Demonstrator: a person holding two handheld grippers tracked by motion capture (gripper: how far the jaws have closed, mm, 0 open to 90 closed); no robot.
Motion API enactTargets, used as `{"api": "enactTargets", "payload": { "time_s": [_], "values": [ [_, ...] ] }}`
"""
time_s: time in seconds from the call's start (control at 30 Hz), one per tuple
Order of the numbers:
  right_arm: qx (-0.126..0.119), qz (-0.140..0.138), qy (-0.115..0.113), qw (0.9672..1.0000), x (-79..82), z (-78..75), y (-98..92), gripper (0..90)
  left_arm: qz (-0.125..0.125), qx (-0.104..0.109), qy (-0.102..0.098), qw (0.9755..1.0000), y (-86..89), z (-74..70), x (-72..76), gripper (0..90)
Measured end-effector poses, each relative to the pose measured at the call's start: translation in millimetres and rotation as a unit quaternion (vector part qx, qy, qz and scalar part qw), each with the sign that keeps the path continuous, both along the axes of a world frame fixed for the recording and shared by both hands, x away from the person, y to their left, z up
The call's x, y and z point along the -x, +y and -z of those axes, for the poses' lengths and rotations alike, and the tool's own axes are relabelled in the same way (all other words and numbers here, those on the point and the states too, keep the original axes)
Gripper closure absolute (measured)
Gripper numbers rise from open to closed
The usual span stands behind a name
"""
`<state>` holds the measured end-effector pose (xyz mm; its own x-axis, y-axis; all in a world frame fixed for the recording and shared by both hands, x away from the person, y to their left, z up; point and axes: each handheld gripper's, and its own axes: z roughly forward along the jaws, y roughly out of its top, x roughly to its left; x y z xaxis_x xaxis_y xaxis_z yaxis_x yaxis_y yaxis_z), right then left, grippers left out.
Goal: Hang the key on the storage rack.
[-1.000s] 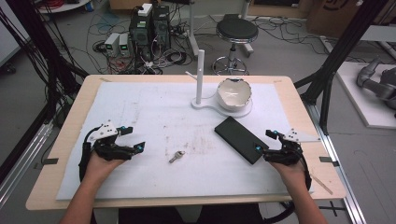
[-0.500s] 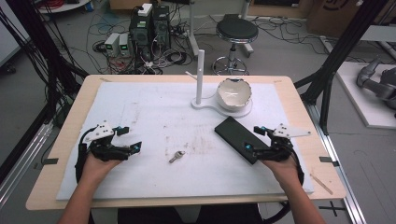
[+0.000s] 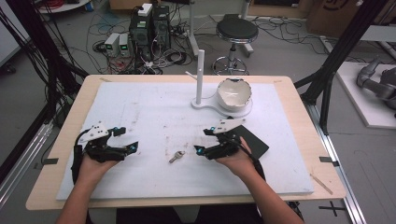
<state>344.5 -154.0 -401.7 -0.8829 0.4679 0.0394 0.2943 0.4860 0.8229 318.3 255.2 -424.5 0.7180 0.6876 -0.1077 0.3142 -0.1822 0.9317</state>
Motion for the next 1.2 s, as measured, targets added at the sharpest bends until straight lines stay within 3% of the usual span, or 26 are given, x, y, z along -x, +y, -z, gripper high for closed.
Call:
{"api": "enactTargets", "payload": {
  "time_s": [0.03, 0.17, 0.53, 0.57, 0.67, 0.83, 0.97, 1.07, 1.17, 1.2],
  "values": [
    [0.013, -0.005, 0.007, 0.9999, -3.3, 5.2, 12.1, 34.6, 0.001, -0.001, 0.000, 1.0000, 0.0, 0.2, -0.8, 15.0],
    [0.045, -0.014, 0.035, 0.9983, -9.2, 16.8, 26.7, 42.3, 0.002, 0.000, 0.001, 1.0000, -0.7, 0.6, -1.5, 15.0],
    [0.072, -0.050, 0.057, 0.9945, -14.8, 32.5, 53.1, 61.3, 0.009, -0.016, 0.005, 0.9998, -7.6, 2.4, -4.4, 15.0],
    [0.074, -0.050, 0.056, 0.9944, -14.8, 33.4, 54.9, 65.2, 0.009, -0.016, 0.005, 0.9998, -7.6, 2.4, -4.4, 15.0],
    [0.068, -0.050, 0.059, 0.9946, -14.9, 32.7, 55.6, 88.6, 0.010, -0.019, 0.004, 0.9997, -8.5, 2.5, -4.8, 15.0],
    [0.068, -0.063, 0.070, 0.9933, -14.4, 30.4, 53.7, 90.0, 0.012, -0.021, 0.005, 0.9997, -9.6, 2.9, -5.7, 15.0],
    [0.053, -0.064, 0.065, 0.9944, -12.0, 23.8, 50.3, 90.0, 0.013, -0.021, 0.005, 0.9997, -9.5, 2.6, -5.4, 15.0],
    [0.036, -0.061, 0.051, 0.9962, -9.9, 11.2, 45.8, 90.0, 0.012, -0.021, 0.005, 0.9997, -9.4, 2.6, -5.0, 15.0],
    [0.023, -0.055, 0.027, 0.9978, -10.7, -12.1, 38.8, 90.0, 0.012, -0.022, 0.005, 0.9997, -9.6, 2.6, -4.8, 15.0],
    [0.023, -0.055, 0.027, 0.9978, -10.7, -12.1, 38.8, 90.0, 0.012, -0.022, 0.006, 0.9997, -9.8, 2.7, -4.7, 15.0]
  ]
}}
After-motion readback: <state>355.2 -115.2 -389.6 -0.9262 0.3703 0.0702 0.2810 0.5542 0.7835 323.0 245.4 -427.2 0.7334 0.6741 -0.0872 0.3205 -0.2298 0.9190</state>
